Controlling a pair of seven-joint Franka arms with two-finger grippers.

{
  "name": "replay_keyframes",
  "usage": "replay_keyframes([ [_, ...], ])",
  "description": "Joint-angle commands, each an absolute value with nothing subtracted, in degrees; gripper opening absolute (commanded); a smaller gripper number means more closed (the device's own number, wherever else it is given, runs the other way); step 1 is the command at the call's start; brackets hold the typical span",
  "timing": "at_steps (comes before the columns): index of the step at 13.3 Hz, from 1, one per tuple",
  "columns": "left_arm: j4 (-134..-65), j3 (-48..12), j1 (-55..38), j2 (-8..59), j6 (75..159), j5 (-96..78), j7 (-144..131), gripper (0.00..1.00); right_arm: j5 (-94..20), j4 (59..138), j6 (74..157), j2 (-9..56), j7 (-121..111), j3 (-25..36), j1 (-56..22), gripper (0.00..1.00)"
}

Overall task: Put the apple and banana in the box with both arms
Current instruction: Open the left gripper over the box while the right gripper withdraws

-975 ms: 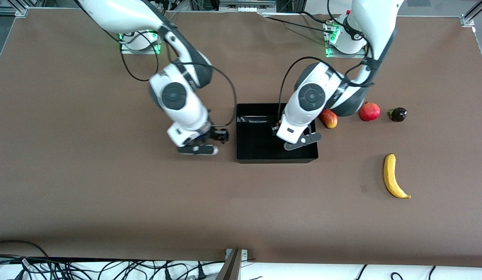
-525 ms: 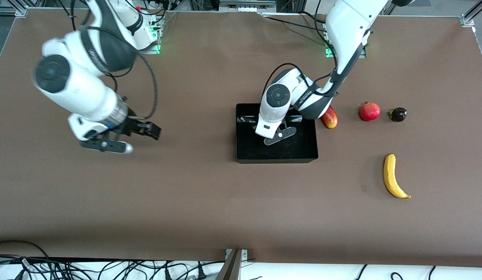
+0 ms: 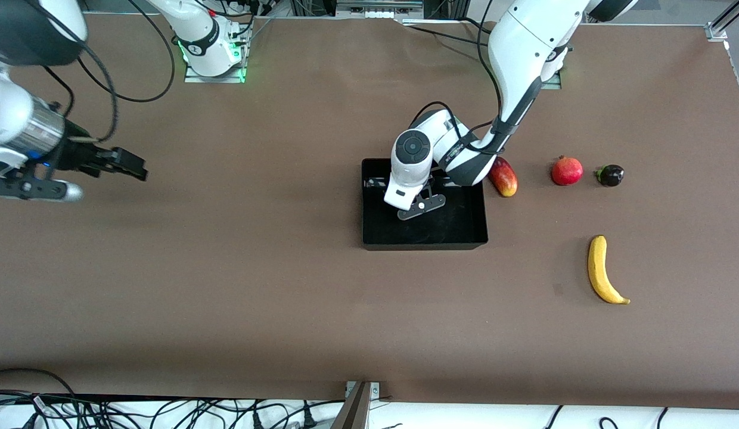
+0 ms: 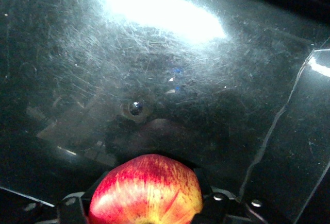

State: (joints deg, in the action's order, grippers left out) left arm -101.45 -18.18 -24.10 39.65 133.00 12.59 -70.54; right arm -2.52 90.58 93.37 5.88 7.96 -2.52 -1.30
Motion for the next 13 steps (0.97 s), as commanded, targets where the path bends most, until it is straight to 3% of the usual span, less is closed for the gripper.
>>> replay_keyframes([
  [1, -102.2, -18.6, -24.7, 42.0, 133.8, 14.2, -71.8, 0.0, -3.5, 97.4, 93.4, -0.8, 5.1, -0.9, -1.3, 1.0],
  [2, -102.7, -18.8, -24.7, 42.0, 133.7, 14.2, -71.8, 0.0, -3.2, 97.4, 93.3, -1.0, 4.9, -0.7, -1.3, 1.0],
  [3, -102.8, -18.8, -24.7, 41.9, 133.7, 14.2, -71.5, 0.11, -2.9, 97.2, 93.4, -0.7, 4.9, -0.7, -1.3, 1.0],
  [4, -102.8, -18.8, -24.7, 42.0, 133.6, 14.2, -71.0, 0.64, -2.5, 97.0, 93.9, -0.5, 4.8, -0.8, -1.4, 1.0],
  [5, -102.7, -18.8, -24.6, 41.8, 132.9, 14.2, -71.2, 1.0, -2.1, 96.8, 94.2, -0.4, 4.9, -0.8, -1.4, 1.0],
  [9, -94.8, -19.5, -19.2, 35.1, 115.9, 13.2, -68.2, 1.0, -0.2, 94.3, 95.1, 0.4, 5.0, -1.0, -1.7, 1.0],
  [13, -83.1, -19.6, -8.8, 33.8, 100.5, 9.6, -49.8, 1.0, -0.1, 92.7, 94.8, 1.2, 5.5, -0.7, -1.1, 1.0],
])
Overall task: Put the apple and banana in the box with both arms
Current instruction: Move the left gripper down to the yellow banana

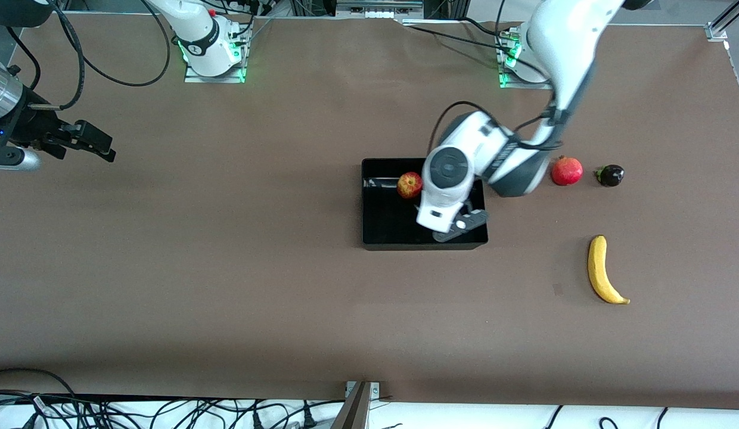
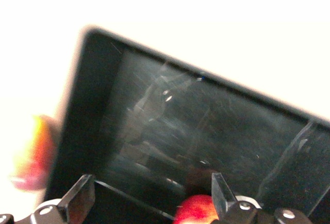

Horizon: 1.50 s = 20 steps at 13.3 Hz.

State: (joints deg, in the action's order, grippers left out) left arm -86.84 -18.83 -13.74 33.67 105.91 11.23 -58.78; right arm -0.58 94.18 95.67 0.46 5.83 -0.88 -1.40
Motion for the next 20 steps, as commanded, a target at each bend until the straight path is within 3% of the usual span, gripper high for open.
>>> replay_keyframes([
  [1, -83.1, -19.5, -5.5, 33.1, 99.4, 9.7, -42.7, 1.0, -0.2, 92.7, 94.8, 1.6, 5.2, -0.7, -1.1, 1.0],
  [4, -83.1, -18.3, 4.4, 32.8, 100.0, 12.6, -21.5, 1.0, 0.0, 92.7, 94.8, 1.4, 5.1, -0.7, -1.1, 1.0],
  [7, -83.5, -17.4, 12.1, 34.4, 107.1, 16.0, -7.2, 1.0, 0.0, 92.7, 94.7, 1.2, 5.1, -0.8, -1.2, 1.0],
  [15, -88.6, -11.1, 15.0, 44.7, 133.1, 20.3, 2.5, 0.99, -0.4, 92.7, 94.7, 1.3, 5.1, -0.8, -1.2, 1.0],
  [18, -90.6, -10.6, 15.0, 44.7, 133.9, 20.4, 2.5, 0.02, -0.4, 92.7, 94.7, 1.2, 5.1, -0.8, -1.2, 1.0],
  [20, -91.3, -10.5, 15.0, 44.3, 133.6, 20.5, 2.9, 0.0, -0.5, 92.7, 94.7, 1.2, 5.1, -0.7, -1.2, 1.0],
])
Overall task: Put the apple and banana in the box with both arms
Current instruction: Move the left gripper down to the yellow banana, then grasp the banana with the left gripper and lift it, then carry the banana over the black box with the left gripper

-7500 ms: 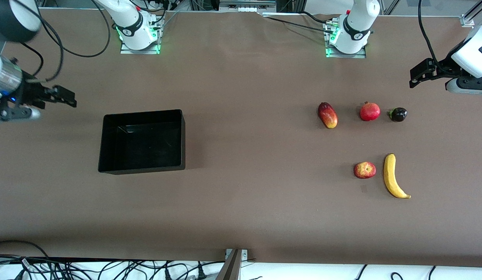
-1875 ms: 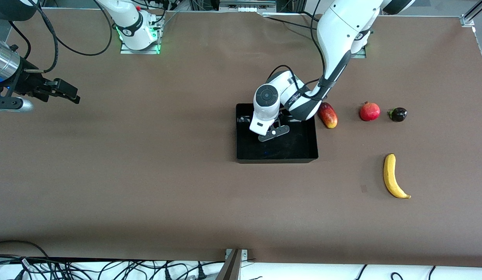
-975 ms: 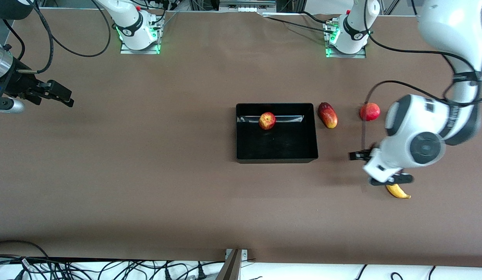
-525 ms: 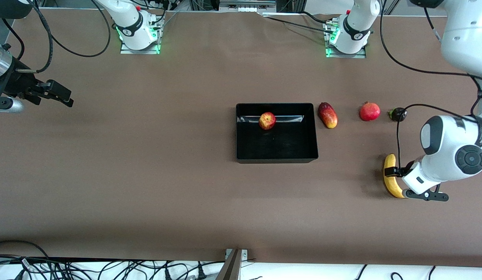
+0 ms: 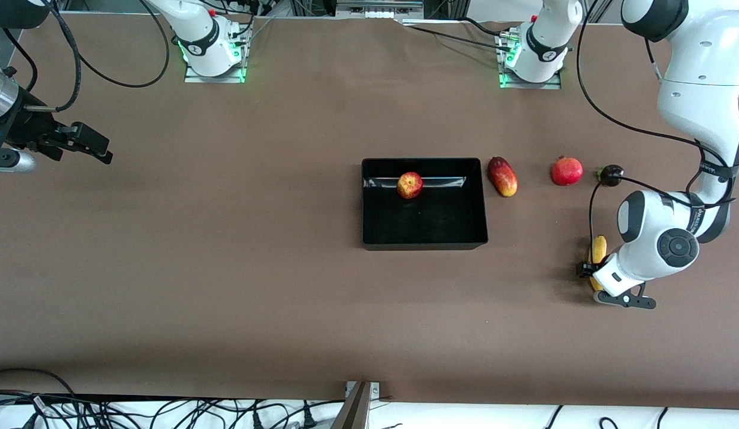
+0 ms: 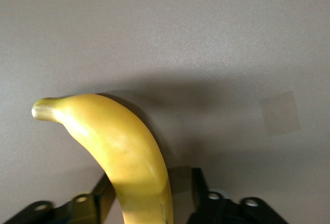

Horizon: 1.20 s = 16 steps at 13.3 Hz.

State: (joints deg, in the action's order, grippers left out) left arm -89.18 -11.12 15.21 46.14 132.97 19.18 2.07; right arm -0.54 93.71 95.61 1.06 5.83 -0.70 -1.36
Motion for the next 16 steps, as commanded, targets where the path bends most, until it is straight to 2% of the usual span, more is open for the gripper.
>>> replay_keyframes([
  [1, -91.3, -10.5, 15.0, 43.8, 132.8, 20.4, 2.6, 0.0, -0.6, 92.7, 94.7, 1.3, 5.1, -0.7, -1.2, 1.0],
  [2, -91.2, -10.6, 14.7, 42.8, 131.1, 20.4, 2.2, 0.0, -0.6, 92.7, 94.7, 1.3, 5.1, -0.7, -1.2, 1.0],
  [6, -90.3, -13.4, 9.2, 33.2, 111.9, 13.6, -6.7, 0.0, -0.7, 92.7, 94.7, 1.3, 5.1, -0.7, -1.2, 1.0],
  [9, -90.2, -13.3, 1.4, 27.2, 105.1, 3.5, -16.9, 0.0, -0.7, 92.7, 94.8, 1.3, 5.1, -0.7, -1.2, 1.0],
  [13, -90.4, -14.9, -7.5, 28.8, 104.9, 1.2, -29.5, 0.0, -0.8, 92.7, 94.8, 1.3, 5.1, -0.7, -1.2, 1.0],
  [16, -90.6, -15.2, -13.1, 32.9, 109.3, 0.3, -35.9, 0.0, -0.8, 92.7, 94.8, 1.3, 5.1, -0.7, -1.2, 1.0],
])
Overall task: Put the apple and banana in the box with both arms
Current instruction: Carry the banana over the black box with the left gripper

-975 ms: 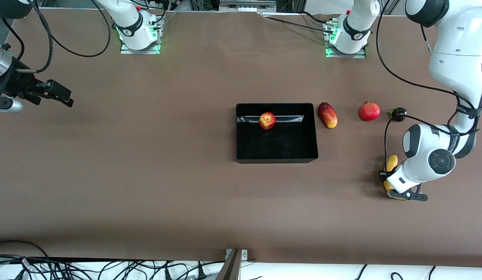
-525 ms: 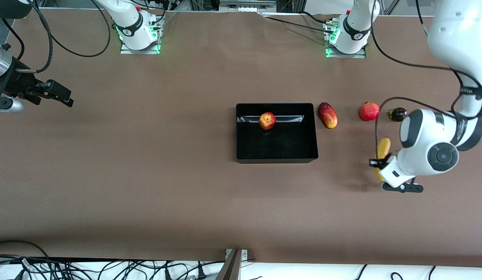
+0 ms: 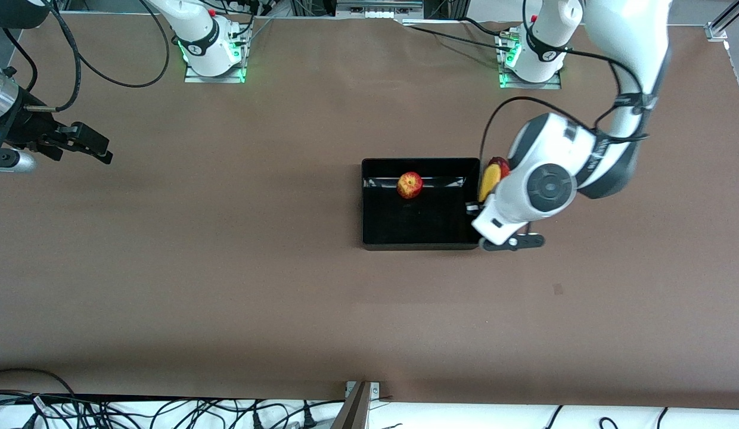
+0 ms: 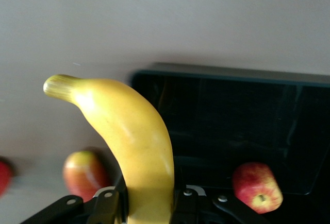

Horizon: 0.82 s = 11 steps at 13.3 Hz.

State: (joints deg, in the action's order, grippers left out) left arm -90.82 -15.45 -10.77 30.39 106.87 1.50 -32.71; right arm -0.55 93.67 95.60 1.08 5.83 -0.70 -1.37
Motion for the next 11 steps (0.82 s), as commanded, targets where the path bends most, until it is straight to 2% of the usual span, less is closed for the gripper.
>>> replay_keyframes([
  [1, -91.1, -15.2, -14.6, 34.4, 111.6, 0.4, -37.9, 0.0, -0.8, 92.7, 94.8, 1.3, 5.1, -0.8, -1.2, 1.0],
  [11, -91.4, -16.5, -15.9, 40.5, 120.4, 2.8, -41.7, 0.0, -0.8, 92.7, 94.8, 1.3, 5.1, -0.7, -1.2, 1.0],
])
